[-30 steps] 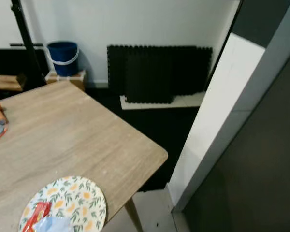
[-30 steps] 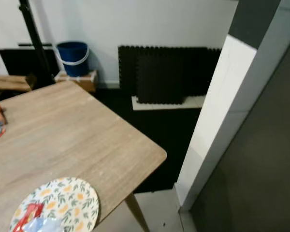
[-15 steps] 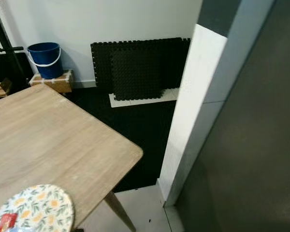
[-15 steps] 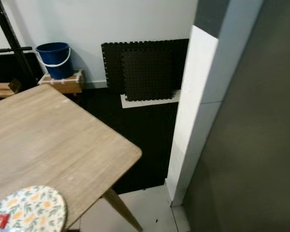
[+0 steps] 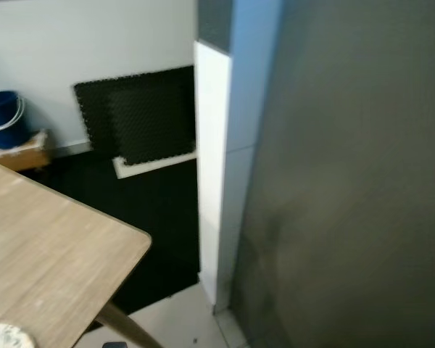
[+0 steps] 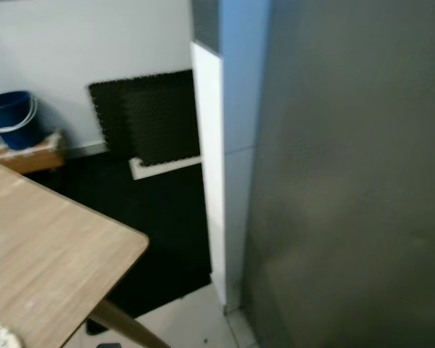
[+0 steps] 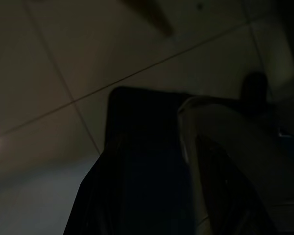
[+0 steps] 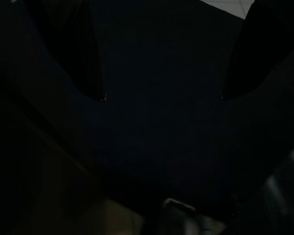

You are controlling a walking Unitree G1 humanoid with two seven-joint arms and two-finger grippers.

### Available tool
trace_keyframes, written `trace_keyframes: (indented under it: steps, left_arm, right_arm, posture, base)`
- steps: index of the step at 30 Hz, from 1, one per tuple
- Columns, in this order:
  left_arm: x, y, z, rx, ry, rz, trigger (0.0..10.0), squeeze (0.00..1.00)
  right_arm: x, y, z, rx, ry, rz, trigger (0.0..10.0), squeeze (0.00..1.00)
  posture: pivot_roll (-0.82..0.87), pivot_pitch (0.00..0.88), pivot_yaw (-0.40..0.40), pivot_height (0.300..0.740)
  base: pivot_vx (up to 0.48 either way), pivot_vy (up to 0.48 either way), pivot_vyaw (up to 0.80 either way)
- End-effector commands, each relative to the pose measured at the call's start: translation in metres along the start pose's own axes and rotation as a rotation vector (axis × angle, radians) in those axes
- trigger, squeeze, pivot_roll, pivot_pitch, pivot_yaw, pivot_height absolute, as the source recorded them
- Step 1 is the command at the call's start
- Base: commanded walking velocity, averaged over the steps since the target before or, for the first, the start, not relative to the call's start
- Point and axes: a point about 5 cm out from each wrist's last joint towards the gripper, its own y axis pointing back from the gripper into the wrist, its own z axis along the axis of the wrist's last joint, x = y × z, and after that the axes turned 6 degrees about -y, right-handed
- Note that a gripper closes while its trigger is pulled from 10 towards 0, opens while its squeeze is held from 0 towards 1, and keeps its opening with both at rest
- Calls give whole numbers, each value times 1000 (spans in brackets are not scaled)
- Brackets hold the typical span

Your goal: Restocking fridge

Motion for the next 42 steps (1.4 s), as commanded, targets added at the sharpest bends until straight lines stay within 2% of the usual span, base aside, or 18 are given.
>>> trace_keyframes:
  steps: [1, 42]
  left_arm:
    - [-4, 1, -10, 38, -6, -15, 10000, 0]
    - [-6, 0, -7, 34, -14, -22, 10000, 0]
  right_arm:
    - [0, 0, -1, 1, -6, 3, 10000, 0]
    - [6, -1, -2, 8, -18, 38, 10000, 0]
  posture:
    - [-50, 53, -23, 740]
    - [-54, 57, -20, 740]
  base:
    - [0, 0, -769]
    - [0, 0, -769]
